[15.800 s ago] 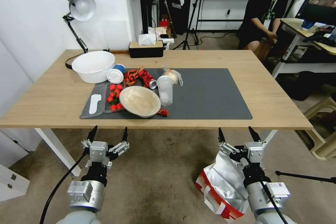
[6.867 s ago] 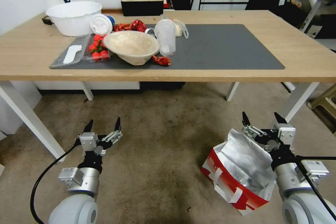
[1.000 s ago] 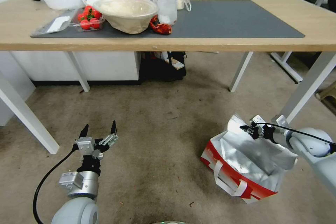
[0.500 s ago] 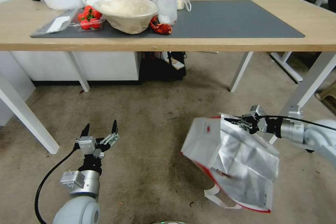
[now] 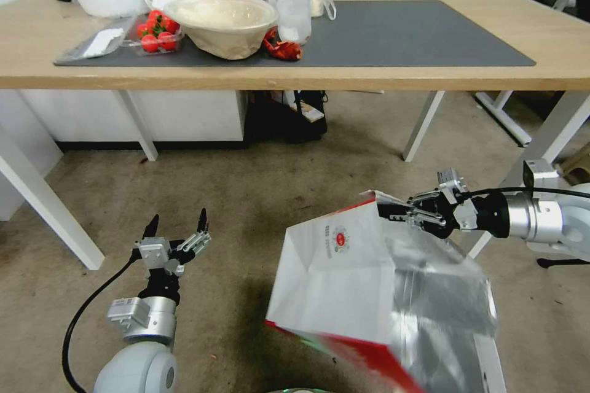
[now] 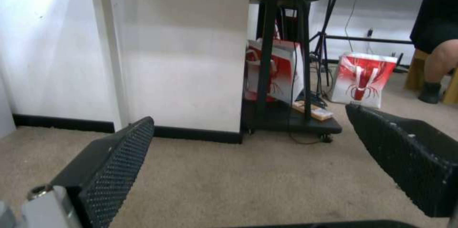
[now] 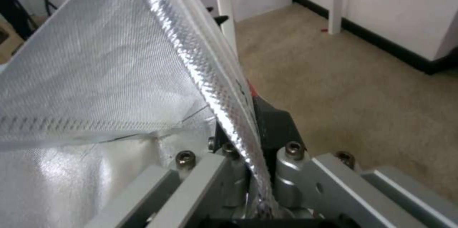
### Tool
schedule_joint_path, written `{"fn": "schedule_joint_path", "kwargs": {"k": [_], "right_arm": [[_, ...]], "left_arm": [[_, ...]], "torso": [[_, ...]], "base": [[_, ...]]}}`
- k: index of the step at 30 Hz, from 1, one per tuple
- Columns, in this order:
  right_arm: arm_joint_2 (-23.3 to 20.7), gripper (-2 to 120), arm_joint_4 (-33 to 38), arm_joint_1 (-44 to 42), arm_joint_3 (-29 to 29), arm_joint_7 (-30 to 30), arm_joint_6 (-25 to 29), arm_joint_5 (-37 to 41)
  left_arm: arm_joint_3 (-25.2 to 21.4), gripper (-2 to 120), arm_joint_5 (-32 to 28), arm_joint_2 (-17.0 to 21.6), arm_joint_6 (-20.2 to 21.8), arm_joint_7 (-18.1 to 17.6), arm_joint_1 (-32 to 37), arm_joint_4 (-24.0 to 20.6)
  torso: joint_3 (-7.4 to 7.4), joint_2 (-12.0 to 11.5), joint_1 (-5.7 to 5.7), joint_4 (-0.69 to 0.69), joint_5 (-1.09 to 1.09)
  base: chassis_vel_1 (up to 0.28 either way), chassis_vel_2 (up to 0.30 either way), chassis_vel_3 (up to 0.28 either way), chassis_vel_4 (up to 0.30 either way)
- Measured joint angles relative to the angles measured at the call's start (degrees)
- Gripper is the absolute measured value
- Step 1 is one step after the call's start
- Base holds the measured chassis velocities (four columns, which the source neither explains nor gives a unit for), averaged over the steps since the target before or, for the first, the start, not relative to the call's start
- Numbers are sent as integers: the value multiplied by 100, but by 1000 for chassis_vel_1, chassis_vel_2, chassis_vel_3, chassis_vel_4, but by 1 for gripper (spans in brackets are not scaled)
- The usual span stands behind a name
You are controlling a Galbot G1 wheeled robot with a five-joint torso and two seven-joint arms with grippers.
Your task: Pick up the food delivery bag from the floor and place it on the table.
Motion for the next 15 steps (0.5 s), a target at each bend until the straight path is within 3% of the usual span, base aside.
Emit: {"fn": "schedule_joint_path", "kwargs": {"k": [15], "right_arm": [[-577,0,575,-264,326,453,-168,465]], "left_arm": [[17,100,9,-28,-32,92,-28,0]], "torso": [[0,0,0,1,-1]], "base": [[0,0,0,0]]}}
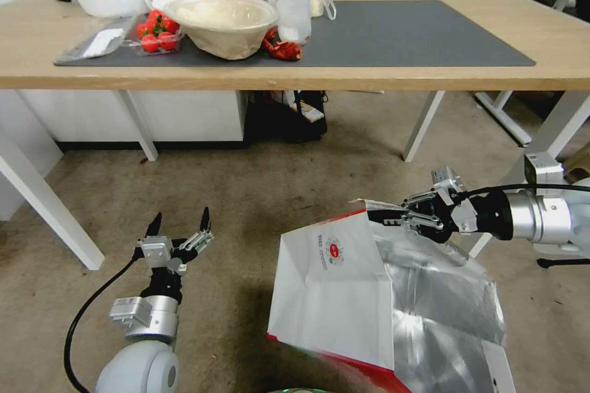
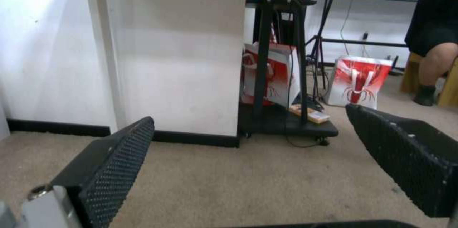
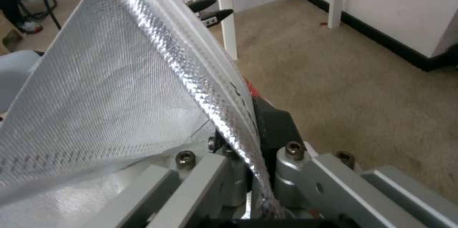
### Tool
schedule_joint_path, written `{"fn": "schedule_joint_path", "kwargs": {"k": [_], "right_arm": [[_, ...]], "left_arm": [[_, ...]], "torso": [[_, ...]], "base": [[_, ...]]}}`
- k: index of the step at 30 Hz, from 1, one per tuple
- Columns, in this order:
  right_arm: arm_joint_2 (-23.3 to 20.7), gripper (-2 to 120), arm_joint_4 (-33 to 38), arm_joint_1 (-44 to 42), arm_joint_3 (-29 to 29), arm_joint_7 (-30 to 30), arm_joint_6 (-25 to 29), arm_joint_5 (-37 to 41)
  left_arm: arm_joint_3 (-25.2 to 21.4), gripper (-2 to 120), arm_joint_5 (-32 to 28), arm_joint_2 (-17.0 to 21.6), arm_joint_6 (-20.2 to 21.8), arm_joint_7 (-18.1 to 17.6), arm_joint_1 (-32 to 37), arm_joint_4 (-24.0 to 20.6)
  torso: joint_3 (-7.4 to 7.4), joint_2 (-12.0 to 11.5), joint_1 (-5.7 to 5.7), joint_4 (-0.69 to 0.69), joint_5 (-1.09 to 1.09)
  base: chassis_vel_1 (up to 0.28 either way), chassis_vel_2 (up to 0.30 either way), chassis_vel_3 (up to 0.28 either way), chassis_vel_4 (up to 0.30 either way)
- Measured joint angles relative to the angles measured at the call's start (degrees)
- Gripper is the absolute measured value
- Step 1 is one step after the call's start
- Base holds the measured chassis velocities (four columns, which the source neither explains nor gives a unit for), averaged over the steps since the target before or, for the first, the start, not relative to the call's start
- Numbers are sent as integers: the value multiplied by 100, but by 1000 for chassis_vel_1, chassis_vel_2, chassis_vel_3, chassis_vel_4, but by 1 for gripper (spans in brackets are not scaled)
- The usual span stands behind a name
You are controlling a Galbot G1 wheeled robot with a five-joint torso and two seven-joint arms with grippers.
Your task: Pick up the food delivery bag from the floor and place it on the table.
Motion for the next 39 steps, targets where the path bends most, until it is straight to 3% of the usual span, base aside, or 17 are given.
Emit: {"fn": "schedule_joint_path", "kwargs": {"k": [14,39], "right_arm": [[106,0,-44,-127,2,36,7,-154],[62,0,-27,-169,3,38,-7,-103]], "left_arm": [[-58,100,-62,34,-136,153,-29,66],[-70,100,-73,39,-129,129,42,2]], "torso": [[19,28,0,0,1],[557,620,58,0,0]], "base": [[0,0,0,0],[0,0,0,0]]}}
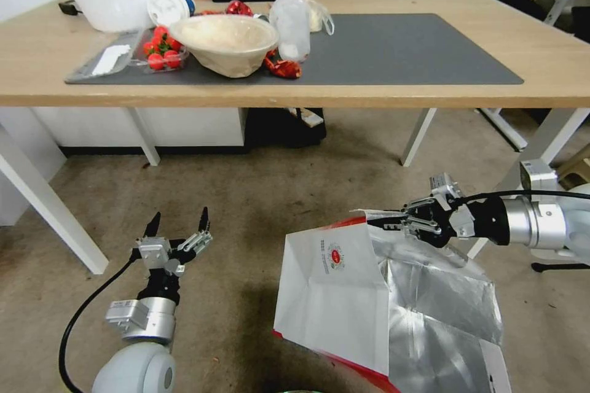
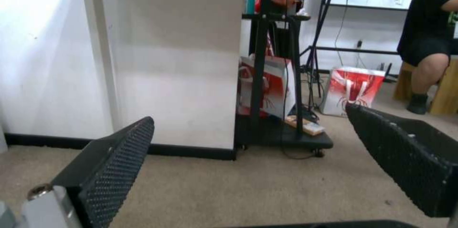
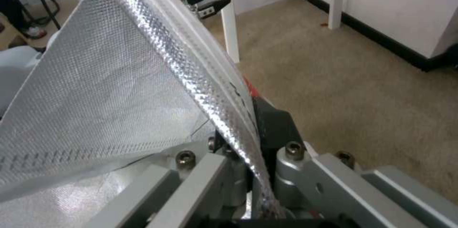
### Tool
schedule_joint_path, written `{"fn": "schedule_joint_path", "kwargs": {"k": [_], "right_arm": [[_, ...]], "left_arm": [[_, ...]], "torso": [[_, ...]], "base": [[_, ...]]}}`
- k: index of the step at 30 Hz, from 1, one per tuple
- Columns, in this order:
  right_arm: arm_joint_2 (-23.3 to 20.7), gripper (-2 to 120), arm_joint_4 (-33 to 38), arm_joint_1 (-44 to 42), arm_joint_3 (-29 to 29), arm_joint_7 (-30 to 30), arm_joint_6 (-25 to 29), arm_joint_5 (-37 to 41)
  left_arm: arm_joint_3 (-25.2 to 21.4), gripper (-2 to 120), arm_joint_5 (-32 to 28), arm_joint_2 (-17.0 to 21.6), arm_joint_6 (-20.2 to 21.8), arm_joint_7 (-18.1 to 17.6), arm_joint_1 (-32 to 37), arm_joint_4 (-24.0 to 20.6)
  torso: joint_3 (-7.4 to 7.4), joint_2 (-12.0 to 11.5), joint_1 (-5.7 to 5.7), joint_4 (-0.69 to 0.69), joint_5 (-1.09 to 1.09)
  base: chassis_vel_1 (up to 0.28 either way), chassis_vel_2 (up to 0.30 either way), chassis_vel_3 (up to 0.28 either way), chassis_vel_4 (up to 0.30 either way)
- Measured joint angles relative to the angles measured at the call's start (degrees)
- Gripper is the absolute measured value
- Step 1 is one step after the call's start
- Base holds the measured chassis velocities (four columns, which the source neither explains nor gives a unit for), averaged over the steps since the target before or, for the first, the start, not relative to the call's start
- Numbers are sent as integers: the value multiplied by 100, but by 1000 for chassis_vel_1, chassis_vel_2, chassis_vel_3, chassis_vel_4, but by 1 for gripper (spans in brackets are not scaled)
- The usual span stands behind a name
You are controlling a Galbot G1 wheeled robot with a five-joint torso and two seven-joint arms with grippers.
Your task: Pick up the food delivery bag from the floor and place it on the table.
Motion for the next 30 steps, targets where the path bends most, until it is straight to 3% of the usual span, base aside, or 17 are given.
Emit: {"fn": "schedule_joint_path", "kwargs": {"k": [30], "right_arm": [[-59,0,-18,-21,23,0,-18,-87]], "left_arm": [[-8,100,-10,21,32,-16,-27,-4]], "torso": [[525,666,145,0,0]], "base": [[0,0,0,0]]}}
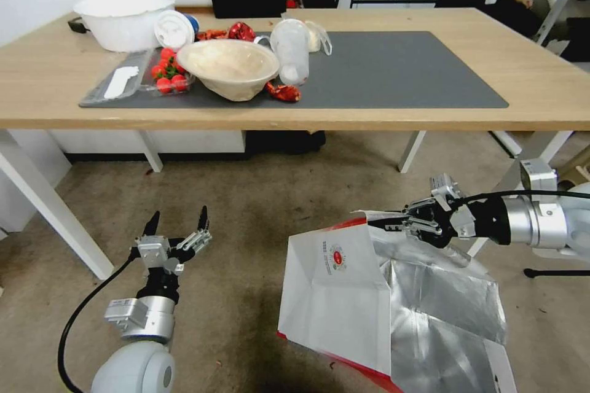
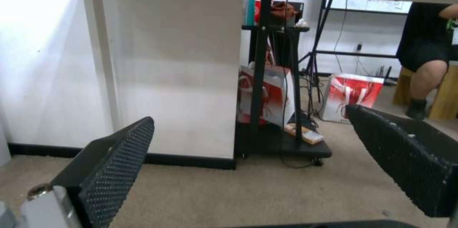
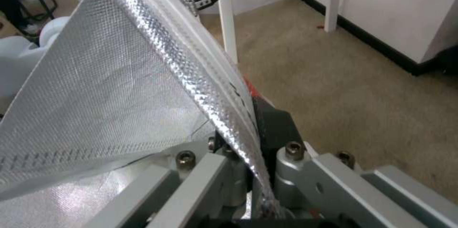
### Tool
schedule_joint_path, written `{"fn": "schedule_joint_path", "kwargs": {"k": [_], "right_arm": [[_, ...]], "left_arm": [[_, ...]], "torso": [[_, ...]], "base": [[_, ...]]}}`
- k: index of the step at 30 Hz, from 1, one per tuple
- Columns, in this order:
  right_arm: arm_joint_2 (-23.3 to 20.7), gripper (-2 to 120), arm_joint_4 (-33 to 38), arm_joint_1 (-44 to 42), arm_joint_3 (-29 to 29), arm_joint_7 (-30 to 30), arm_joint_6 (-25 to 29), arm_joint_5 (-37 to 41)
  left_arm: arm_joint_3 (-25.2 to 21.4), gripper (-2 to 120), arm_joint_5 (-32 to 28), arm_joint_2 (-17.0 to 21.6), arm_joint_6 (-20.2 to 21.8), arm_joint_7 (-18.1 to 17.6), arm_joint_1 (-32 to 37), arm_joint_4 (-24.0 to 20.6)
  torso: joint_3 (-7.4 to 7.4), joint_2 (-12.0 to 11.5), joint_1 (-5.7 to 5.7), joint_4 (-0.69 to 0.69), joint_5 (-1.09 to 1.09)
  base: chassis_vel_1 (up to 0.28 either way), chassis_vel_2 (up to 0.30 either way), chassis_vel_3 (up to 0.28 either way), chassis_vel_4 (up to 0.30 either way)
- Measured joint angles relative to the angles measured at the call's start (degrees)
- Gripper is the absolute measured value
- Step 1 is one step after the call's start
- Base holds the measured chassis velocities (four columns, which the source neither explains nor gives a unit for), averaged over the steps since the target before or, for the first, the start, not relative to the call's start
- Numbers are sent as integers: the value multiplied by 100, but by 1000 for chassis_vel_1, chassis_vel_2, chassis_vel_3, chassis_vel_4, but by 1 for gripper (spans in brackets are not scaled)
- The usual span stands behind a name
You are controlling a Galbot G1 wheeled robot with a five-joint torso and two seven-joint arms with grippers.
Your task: Pick up the food delivery bag from the floor and place it on the table.
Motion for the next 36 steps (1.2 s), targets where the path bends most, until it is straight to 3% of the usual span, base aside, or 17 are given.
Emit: {"fn": "schedule_joint_path", "kwargs": {"k": [36], "right_arm": [[2,0,-8,-39,2,-17,17,-82]], "left_arm": [[-3,100,-2,17,6,-3,-10,20]], "torso": [[581,845,262,0,0]], "base": [[0,0,0,0]]}}
